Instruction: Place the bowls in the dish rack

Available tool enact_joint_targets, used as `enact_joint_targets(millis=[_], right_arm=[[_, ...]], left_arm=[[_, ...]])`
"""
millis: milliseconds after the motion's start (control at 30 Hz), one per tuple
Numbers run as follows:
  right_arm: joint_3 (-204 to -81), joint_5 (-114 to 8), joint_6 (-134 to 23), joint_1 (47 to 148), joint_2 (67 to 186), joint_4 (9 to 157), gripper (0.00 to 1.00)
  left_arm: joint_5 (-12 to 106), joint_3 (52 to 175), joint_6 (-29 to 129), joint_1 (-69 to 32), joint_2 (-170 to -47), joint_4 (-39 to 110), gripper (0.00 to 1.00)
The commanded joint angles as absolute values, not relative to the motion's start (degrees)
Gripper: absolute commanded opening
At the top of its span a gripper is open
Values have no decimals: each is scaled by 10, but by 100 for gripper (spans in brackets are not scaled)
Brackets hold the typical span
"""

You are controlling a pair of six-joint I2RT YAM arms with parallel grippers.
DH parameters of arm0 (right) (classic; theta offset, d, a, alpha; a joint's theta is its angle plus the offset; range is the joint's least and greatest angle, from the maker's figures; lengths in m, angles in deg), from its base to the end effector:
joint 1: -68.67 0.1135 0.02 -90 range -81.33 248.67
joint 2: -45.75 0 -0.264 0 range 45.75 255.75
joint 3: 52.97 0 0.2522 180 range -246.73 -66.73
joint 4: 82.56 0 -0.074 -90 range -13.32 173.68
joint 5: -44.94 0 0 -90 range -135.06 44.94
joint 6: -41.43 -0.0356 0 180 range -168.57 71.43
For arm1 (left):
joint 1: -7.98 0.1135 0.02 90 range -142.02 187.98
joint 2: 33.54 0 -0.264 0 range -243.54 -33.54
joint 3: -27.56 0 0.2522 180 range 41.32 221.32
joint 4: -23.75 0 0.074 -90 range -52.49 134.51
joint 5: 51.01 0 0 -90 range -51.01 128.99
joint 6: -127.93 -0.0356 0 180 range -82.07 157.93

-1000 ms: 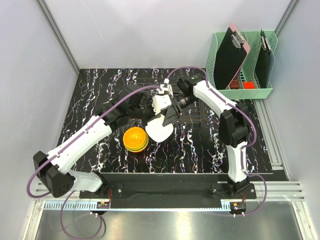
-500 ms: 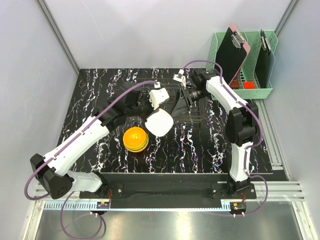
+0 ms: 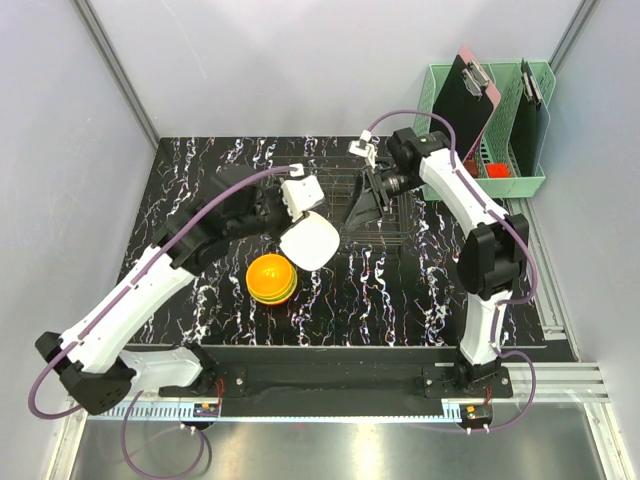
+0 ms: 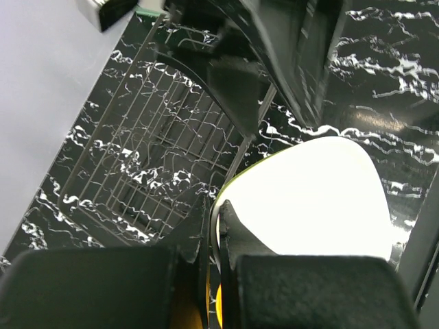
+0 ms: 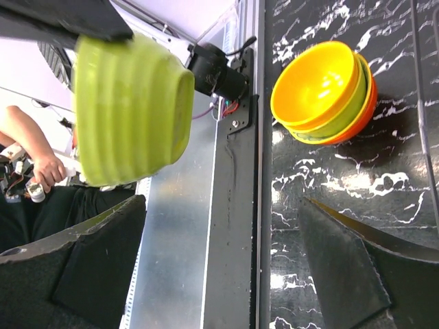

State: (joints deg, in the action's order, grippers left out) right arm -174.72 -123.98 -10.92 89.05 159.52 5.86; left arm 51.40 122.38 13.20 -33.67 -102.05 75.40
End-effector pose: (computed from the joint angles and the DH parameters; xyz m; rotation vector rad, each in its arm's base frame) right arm 0.3489 0.1669 0.3098 -1.1713 1.9002 1.7960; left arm 0.1800 -0.1703 0.4244 1.2225 1.6148 -0.4054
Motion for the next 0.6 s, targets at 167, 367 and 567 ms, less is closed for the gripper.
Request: enact_joint_targets(millis=[167,367,567], right_arm=[[-1741,-1363,-298,819,1519,83,100],[-1718,-1396,-312,828,1517,119,99],[-1719,-1373,-252,846,1510,80,100]], left_arm=[[512,1205,82,-366,-1008,717,0],[536,1244,71,-394,-1056,698,0],[592,1270,64,-400,-1084,685,0]])
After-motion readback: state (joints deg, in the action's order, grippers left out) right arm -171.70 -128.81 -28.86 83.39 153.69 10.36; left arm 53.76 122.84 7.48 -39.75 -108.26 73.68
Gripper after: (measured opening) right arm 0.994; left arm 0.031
